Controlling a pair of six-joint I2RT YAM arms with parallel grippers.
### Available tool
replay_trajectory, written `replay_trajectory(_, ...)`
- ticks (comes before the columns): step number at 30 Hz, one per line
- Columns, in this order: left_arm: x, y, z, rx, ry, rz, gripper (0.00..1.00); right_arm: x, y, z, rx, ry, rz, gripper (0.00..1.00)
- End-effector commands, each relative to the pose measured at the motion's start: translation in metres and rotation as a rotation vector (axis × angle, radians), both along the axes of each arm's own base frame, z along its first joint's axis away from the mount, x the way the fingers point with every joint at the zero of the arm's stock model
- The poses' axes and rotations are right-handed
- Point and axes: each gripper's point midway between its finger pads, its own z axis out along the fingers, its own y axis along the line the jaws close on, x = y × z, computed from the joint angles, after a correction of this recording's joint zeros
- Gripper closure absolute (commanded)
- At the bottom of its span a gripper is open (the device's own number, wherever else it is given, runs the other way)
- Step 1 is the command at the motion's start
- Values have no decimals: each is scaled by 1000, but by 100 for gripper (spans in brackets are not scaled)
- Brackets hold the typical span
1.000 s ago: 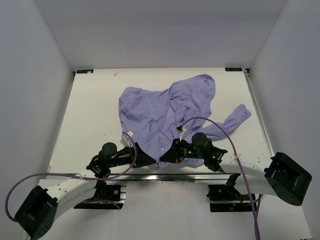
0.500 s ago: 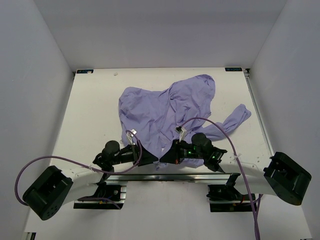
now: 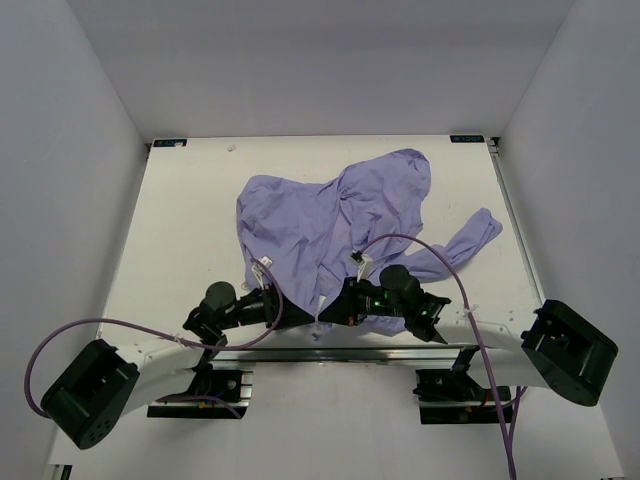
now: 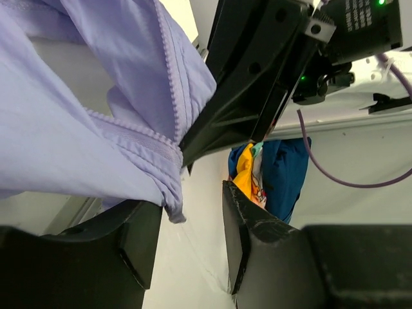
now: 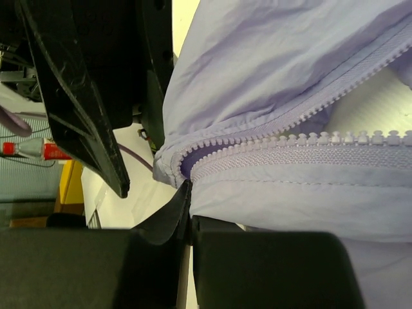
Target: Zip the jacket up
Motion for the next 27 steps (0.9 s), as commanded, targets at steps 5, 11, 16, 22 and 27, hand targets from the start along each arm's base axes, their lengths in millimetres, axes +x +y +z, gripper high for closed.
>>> replay_trajectory(5, -7, 0, 1, 49, -51, -70, 47, 17, 11, 36, 87, -94, -40, 100)
replay_trajectory(11, -4, 4, -7, 114, -53, -48, 47, 15, 13, 40, 102, -97, -23, 100)
replay_trajectory(16, 2, 2, -2, 102, -75, -23, 54, 10, 16, 38, 107, -82, 10, 100)
replay_trajectory(22, 7, 0, -2, 108, -74, -16, 59, 6, 18, 35, 102, -70, 38, 100)
replay_trajectory(27, 8, -1, -1, 112, -73, -14, 57, 4, 16, 29, 84, -59, 47, 100)
